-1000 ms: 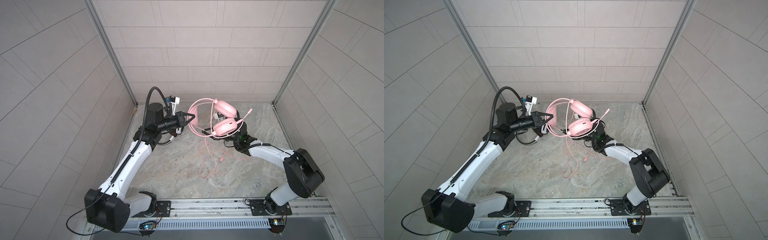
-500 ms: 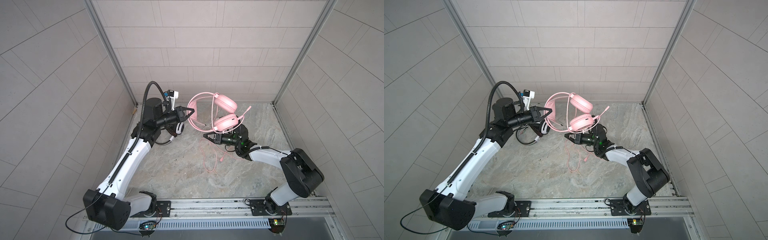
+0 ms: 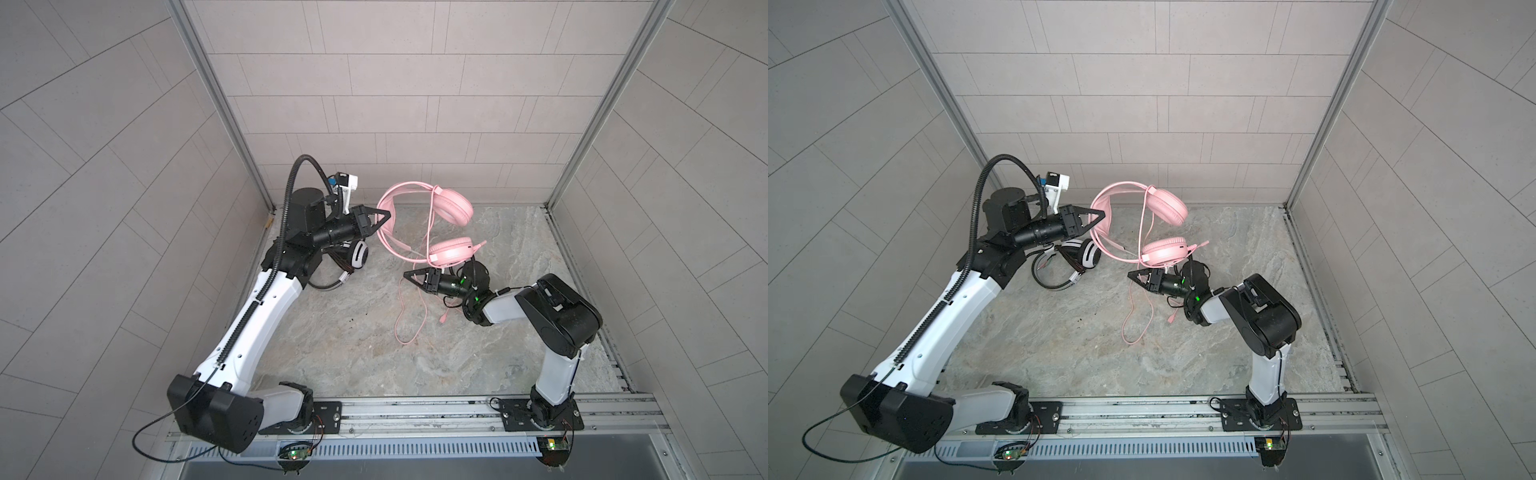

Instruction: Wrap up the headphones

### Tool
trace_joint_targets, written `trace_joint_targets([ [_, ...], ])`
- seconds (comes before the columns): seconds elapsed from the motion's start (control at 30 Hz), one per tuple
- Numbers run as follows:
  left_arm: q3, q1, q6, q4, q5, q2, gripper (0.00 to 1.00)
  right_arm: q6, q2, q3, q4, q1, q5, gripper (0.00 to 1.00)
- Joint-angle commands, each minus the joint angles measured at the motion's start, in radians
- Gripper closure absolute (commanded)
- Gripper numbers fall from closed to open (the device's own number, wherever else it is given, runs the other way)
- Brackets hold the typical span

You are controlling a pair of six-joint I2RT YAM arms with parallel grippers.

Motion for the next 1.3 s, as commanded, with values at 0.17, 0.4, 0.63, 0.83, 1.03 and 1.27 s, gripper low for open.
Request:
trace_joint_targets([
  [0.17,0.021,0.007,-0.025,0.102,-0.005,-0.017,1.00,0.066,-0.106,-0.004,0.039,-0.073,-0.055,0.62],
  [0.4,0.017,0.010,-0.003,0.076,-0.005,-0.022,1.00,-0.057,-0.267,0.005,-0.219,-0.126,-0.077,0.58],
  [0.63,0.022,0.022,-0.013,0.079,0.001,-0.041,1.00,-0.035,-0.279,-0.042,-0.169,-0.174,-0.118,0.45],
  [0.83,0.026,0.030,-0.013,0.065,0.013,-0.044,1.00,0.047,-0.260,-0.042,-0.064,-0.236,-0.147,0.36],
  [1.03,0.029,0.033,-0.012,0.062,0.019,-0.044,1.00,0.050,-0.271,-0.002,-0.101,-0.321,-0.180,0.35],
  [1.27,0.050,0.040,-0.032,0.069,0.024,-0.040,1.00,-0.020,-0.293,-0.064,-0.144,-0.363,-0.189,0.35],
])
